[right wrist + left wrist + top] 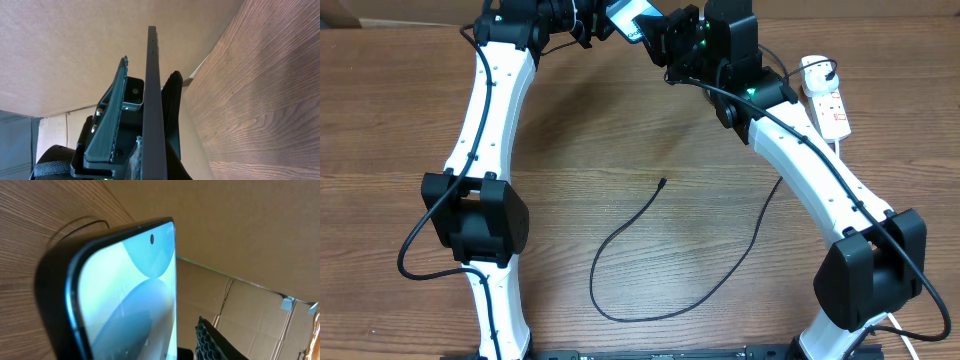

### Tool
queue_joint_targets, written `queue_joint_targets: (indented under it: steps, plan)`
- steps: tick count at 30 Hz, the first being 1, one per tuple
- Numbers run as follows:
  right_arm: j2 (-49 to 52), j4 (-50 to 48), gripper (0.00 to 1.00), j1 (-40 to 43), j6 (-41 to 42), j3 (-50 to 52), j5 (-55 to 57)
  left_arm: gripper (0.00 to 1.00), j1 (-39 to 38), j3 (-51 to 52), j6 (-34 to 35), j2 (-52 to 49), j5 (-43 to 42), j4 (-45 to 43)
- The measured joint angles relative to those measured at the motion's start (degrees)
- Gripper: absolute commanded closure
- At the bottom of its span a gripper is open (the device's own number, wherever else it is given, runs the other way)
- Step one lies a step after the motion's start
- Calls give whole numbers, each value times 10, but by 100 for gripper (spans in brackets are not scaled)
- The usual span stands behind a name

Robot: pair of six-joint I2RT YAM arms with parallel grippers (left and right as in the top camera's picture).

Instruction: Plug charger to phone and switch on socket

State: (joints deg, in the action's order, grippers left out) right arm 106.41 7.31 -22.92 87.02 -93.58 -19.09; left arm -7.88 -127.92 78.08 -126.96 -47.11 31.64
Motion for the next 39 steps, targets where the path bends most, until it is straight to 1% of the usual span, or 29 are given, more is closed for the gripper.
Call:
queue_joint_targets:
  steps: [4,10,11,13,21,24,28,34,39]
  plan:
    - [0,0,96,0,0,0,0,73,0,0,0,0,0,1]
    - [0,1,96,0,0,0,1,75,0,1,0,-1,0,2]
    - [0,0,96,0,0,0,1,76,0,1,0,-1,0,2]
    - [0,1,96,0,0,0,2,81,0,1,1,-1,0,2]
    - [0,4,96,0,7,0,2,84,0,1,5,-4,-2,3]
    - [0,5,95,0,10,0,2,88,0,1,9,-5,-3,3]
    - [0,9,87,0,13,0,0,89,0,1,10,-5,-4,2]
    - [0,13,85,0,10,0,-2,96,0,1,10,-5,-4,2]
    - [0,23,69,0,3,0,-2,96,0,1,10,-5,-4,2]
